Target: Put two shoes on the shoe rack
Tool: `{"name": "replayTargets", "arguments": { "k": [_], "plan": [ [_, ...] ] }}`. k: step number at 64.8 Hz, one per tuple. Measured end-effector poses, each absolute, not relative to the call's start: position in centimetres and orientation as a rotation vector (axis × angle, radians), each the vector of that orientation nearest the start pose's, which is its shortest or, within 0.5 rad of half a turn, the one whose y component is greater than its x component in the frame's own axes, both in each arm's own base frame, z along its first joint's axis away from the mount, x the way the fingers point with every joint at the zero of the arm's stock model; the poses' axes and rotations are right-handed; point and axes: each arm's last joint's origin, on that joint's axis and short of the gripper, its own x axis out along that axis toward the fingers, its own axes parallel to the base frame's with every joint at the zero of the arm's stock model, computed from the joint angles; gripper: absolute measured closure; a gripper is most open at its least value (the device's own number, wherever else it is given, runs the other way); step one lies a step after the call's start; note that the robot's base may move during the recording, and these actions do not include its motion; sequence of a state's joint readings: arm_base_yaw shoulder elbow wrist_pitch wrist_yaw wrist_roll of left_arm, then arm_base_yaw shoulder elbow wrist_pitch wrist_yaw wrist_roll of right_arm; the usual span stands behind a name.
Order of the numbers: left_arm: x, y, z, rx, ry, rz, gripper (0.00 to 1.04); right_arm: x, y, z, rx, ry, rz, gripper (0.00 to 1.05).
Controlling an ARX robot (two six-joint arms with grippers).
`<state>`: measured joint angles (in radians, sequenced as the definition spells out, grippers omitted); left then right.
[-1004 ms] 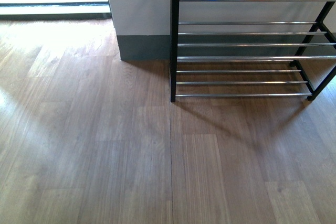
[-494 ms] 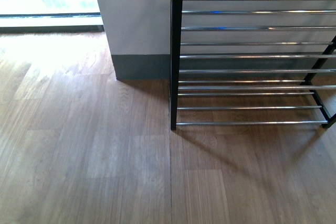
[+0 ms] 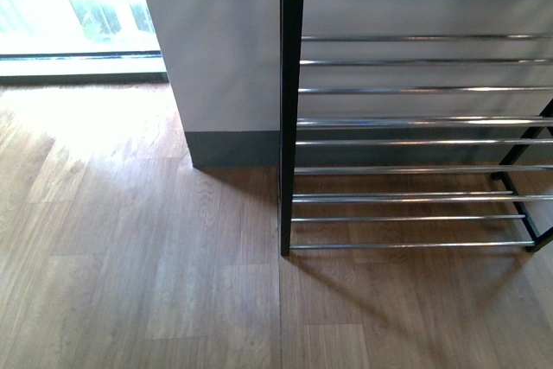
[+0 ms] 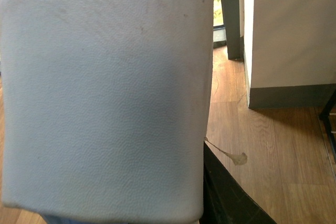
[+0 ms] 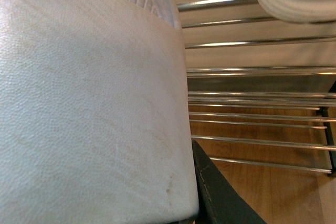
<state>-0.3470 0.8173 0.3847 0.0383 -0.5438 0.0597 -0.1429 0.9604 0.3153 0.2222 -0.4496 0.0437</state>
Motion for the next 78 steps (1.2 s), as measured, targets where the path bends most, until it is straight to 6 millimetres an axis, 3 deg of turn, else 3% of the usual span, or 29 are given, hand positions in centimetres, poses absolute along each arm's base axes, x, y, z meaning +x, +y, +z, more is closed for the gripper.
{"name": "replayTargets", "arguments": {
  "k": [63,71,78],
  "plan": [
    [16.7,-4.5,21.2,0.229,0.362,0.184,1.03,18.6,-1.4,18.2,0.166,0.413,0.294,1.03],
    [16.7,-4.4,21.2,0.230,0.362,0.186,1.03,19.8,0.0,18.4,0.093,0.271,0.378,1.03],
    [16.7,-4.5,21.2,0.229,0.362,0.183,1.03,21.7,2.4,18.1,0.010,0.315,0.407,1.03]
  ]
}}
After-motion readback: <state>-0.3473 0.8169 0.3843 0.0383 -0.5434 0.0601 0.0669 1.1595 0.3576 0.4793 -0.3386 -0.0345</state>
